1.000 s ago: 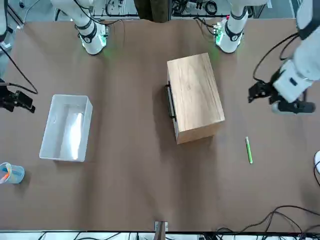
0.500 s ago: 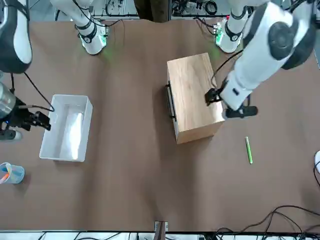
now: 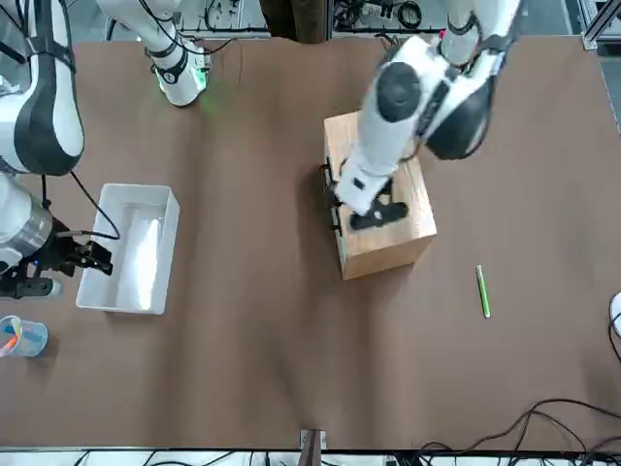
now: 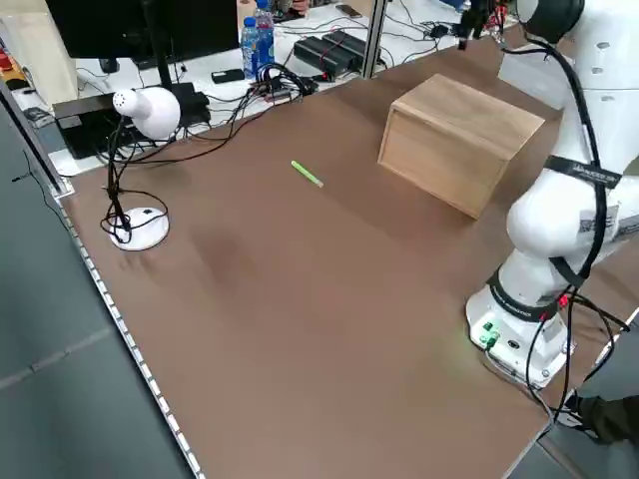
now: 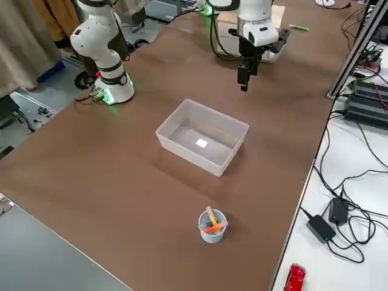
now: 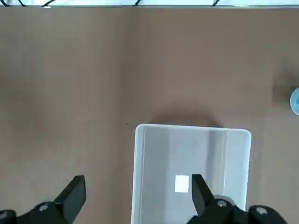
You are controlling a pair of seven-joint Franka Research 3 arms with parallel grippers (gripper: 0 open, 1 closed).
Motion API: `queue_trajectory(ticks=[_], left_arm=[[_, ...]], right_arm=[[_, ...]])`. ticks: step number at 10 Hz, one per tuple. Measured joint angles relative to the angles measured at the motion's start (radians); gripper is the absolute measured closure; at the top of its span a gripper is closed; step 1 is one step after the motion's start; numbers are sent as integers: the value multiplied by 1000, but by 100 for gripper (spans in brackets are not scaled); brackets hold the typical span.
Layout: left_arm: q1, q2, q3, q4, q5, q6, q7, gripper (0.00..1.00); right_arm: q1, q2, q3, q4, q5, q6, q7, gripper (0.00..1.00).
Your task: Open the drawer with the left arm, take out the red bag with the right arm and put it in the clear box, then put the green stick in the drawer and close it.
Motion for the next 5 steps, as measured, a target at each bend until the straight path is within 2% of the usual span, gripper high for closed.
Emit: queue_trajectory(ticks=[1, 4, 5], left_arm=[[-56, 41, 31, 34, 13, 7, -50, 1], [-350, 148, 288, 78, 18, 71, -171, 3], [-397, 176, 315, 88, 18, 80, -189, 3]], right_arm=[[3, 0, 0, 0, 1, 2, 0, 0], [3, 2, -1, 1, 2, 27, 0, 0], [3, 4, -2, 0, 2, 29, 0, 0]])
